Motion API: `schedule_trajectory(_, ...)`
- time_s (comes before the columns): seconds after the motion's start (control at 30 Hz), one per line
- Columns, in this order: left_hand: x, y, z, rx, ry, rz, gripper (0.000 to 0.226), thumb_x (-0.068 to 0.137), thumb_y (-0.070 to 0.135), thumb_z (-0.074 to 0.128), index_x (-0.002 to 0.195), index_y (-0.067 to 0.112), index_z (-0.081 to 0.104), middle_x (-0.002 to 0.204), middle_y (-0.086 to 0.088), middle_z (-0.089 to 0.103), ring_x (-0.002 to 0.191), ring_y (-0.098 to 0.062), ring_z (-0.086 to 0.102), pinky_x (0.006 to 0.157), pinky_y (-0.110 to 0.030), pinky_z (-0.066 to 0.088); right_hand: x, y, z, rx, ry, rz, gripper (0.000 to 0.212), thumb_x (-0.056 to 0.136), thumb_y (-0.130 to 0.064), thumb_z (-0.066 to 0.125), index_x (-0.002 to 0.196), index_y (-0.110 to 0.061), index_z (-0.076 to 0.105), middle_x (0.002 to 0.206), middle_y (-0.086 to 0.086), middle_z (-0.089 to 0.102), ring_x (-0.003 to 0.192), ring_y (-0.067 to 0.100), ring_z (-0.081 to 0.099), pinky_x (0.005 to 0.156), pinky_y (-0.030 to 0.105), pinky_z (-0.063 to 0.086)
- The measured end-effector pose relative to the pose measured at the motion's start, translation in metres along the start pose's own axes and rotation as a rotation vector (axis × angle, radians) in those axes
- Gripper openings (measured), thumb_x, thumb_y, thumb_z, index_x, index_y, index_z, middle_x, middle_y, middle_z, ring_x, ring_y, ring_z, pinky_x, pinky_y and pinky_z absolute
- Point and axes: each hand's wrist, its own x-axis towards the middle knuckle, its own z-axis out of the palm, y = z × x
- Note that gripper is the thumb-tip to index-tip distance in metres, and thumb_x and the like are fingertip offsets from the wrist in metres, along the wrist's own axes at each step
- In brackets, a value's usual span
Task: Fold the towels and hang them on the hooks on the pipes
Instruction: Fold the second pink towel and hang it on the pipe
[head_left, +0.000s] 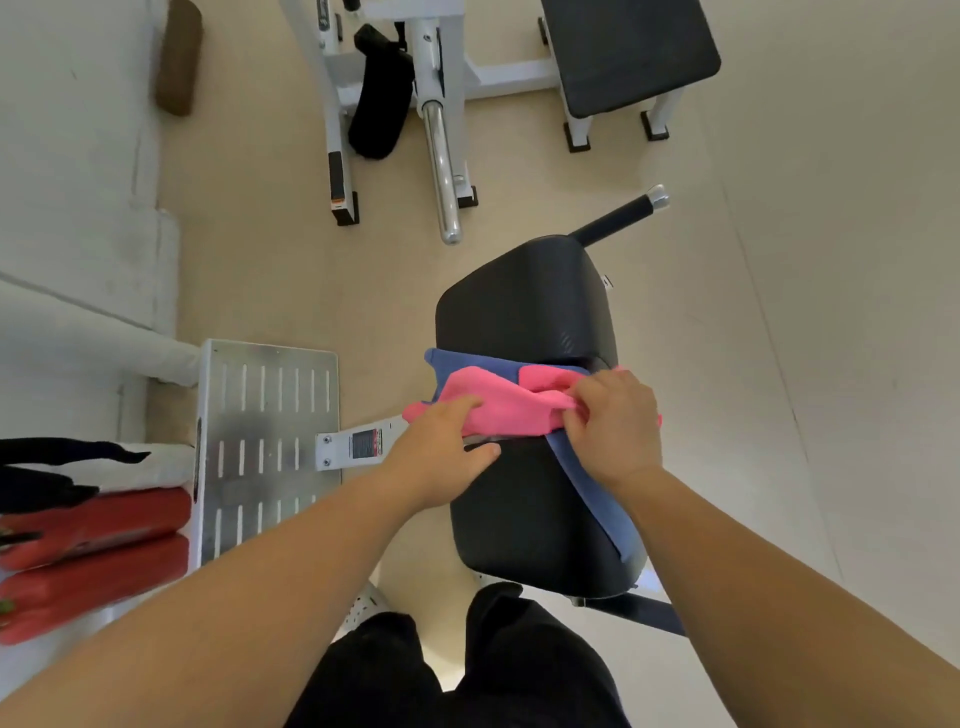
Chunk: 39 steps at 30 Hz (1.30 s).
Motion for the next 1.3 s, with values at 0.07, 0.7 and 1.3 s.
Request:
schedule_trajectory(0.07, 0.001, 0.009, 0.002, -0.095, 0.046, 0.001, 0.054, 0.099, 0.04, 0.058, 0.149, 0.028, 0.042, 0.142, 0.001, 0.052, 0.124, -0.023, 0.053, 0.107, -0.042, 0.046, -0.009, -0.005, -0.001, 0.16, 0.106, -0.08, 0.016, 0.081, -0.022, 0.059, 0.071, -0.013, 0.068, 0.073, 0.007, 0.066, 0.071, 0.032, 0.057, 0.068, 0.04, 0.044)
schedule_trajectory(0.7, -0.006, 0.007, 0.072, -0.222, -0.123, -0.057, 0.055, 0.099, 0.027, 0.059, 0.151, 0.028, 0.041, 0.148, -0.002, 0.052, 0.131, -0.02, 0.052, 0.111, -0.036, 0.041, -0.064, -0.021, -0.014, 0.055, -0.338, 0.116, 0.052, 0.103, -0.03, 0.043, 0.154, -0.031, 0.031, 0.133, -0.001, 0.058, 0.107, 0.023, 0.063, 0.067, 0.03, 0.037)
schedule_trajectory(1.3, 0.004, -0.016, 0.078, -0.68, -0.054, -0.104, 0.074, 0.095, 0.011, 0.063, 0.156, 0.03, 0.028, 0.142, 0.002, 0.054, 0.119, -0.012, 0.055, 0.087, -0.018, 0.045, -0.054, -0.049, 0.002, 0.165, -0.206, -0.137, 0.01, 0.087, -0.012, 0.064, 0.087, -0.012, 0.075, 0.08, 0.009, 0.062, 0.077, 0.028, 0.057, 0.067, 0.037, 0.042)
